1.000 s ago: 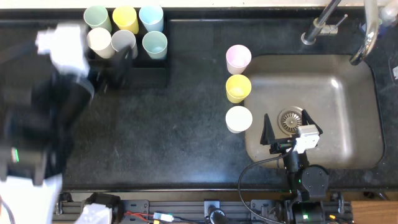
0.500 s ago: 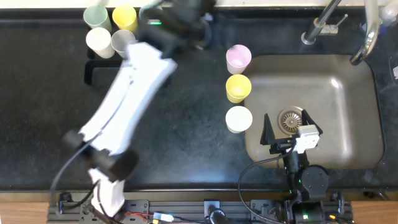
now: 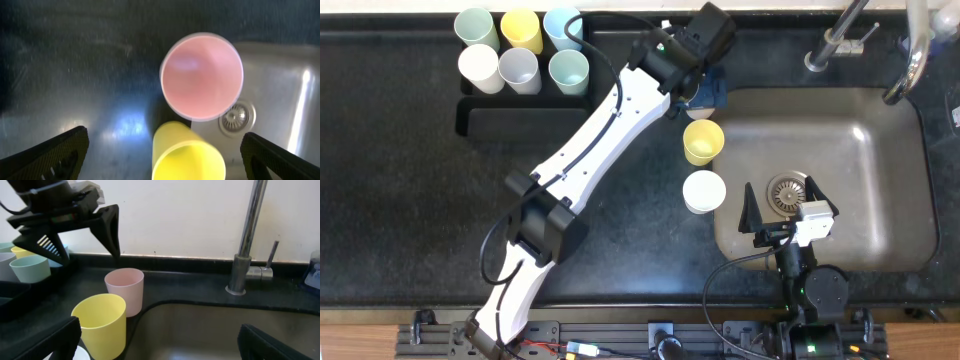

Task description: Store Cups

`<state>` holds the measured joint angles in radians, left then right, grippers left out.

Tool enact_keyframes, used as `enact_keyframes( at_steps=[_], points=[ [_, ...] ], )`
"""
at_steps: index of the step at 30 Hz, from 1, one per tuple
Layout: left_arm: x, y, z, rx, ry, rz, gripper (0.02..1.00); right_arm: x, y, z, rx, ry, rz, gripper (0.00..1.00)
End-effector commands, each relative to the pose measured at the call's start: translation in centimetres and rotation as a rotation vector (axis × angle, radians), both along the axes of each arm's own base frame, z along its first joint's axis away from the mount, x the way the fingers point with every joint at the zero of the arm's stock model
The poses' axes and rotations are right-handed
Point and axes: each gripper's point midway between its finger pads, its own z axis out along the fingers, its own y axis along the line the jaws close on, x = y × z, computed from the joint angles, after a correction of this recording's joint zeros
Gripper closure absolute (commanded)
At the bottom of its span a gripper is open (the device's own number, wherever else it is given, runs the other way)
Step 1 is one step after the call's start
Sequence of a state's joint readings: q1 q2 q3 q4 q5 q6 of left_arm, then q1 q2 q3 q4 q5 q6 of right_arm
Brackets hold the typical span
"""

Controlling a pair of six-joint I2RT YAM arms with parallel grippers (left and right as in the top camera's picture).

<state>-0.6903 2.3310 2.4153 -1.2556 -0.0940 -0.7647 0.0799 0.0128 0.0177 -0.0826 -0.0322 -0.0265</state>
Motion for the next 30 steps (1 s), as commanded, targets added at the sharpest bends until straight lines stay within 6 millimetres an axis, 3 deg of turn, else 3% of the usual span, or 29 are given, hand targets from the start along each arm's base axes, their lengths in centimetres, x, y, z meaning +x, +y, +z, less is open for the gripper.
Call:
enact_keyframes(
  at_steps=[1, 12, 15, 19, 23, 27, 30],
  points=[
    [2.0, 0.5, -1.3, 0.011, -0.025, 0.060, 0.027, 0.0, -0.2, -0.3, 0.004, -0.001, -0.009, 0.003],
    [3.3, -0.5, -6.6, 0.014, 0.030, 0.042, 0.115, 0.0, -0.2, -0.3, 0.004, -0.001, -0.009, 0.003],
    [3.5, -0.6, -7.3, 0.020, 0.029, 0.033, 0.281, 0.0, -0.2, -0.3, 0.004, -0.001, -0.009, 0.003],
    [4.1, -1.0, -7.0, 0.013, 0.001, 0.012, 0.684, 0.0, -0.2, -0.3, 0.004, -0.001, -0.009, 0.005],
    [4.8, -1.9, -5.2, -0.011, -0.056, -0.027, 0.982, 0.0, -0.2, -0.3, 0.004, -0.001, -0.009, 0.005],
    [4.6, -1.9, -1.4, -0.019, -0.118, -0.019, 0.982, 0.0, -0.2, -0.3, 0.004, -0.001, -0.009, 0.005],
    [4.1, 0.2, 4.8, 0.012, -0.242, 0.055, 0.982, 0.0, -0.2, -0.3, 0.004, -0.001, -0.009, 0.005]
  ],
)
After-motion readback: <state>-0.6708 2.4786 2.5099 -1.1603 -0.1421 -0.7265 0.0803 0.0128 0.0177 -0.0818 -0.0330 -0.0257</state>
